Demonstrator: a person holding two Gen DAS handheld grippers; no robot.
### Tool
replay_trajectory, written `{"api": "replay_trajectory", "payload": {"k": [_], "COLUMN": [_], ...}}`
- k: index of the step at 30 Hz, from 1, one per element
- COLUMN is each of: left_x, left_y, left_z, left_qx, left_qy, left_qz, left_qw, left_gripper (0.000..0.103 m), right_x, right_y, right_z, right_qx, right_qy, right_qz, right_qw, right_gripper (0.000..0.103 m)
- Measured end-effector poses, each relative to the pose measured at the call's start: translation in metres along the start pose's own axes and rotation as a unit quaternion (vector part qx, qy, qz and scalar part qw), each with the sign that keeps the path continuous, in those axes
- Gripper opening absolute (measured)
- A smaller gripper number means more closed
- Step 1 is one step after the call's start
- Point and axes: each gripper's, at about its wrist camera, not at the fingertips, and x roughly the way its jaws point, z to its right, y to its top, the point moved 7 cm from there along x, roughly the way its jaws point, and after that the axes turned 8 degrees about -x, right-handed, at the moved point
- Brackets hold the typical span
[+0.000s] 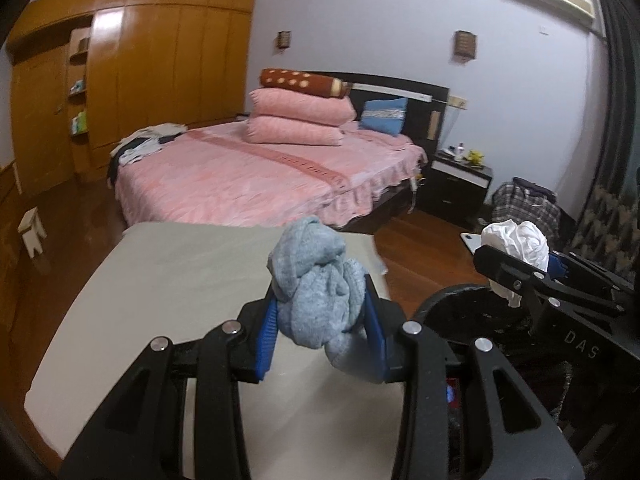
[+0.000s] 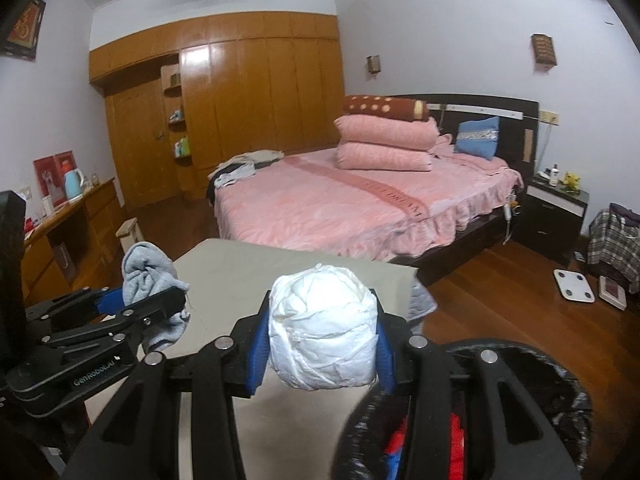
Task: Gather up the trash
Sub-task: 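Lift and carry the grey sock and white tissue ball toward the bin, then lower both tools into the bin and open them to drop the items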
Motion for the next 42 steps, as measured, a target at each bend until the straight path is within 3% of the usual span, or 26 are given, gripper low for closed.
{"api": "replay_trajectory", "payload": {"k": [10, 19, 32, 42], "left_x": [0.026, 0.066, 0.132, 0.156], "left_y": [-0.012, -0.037, -0.082, -0.107], "left_z": [0.074, 0.137, 0.204, 0.221], "left_qx": [0.032, 0.056, 0.089, 0.106], "left_qy": [-0.06, -0.118, -0.154, -0.164], "left_qz": [-0.012, -0.047, -0.097, -0.128], "left_qw": [0.9976, 0.9904, 0.9792, 0.9724], "left_gripper": [0.037, 0.037, 0.037, 0.038], "right_x": [-0.033, -0.04, -0.022, -0.002], "right_y": [-0.021, -0.05, -0.097, -0.114], "right_z": [0.083, 0.151, 0.216, 0.238], "right_qx": [0.028, 0.051, 0.082, 0.098], "right_qy": [-0.073, -0.125, -0.149, -0.146], "right_qz": [-0.007, -0.03, -0.07, -0.088], "right_qw": [0.997, 0.99, 0.983, 0.981], "right_gripper": [0.043, 0.043, 0.043, 0.043]}}
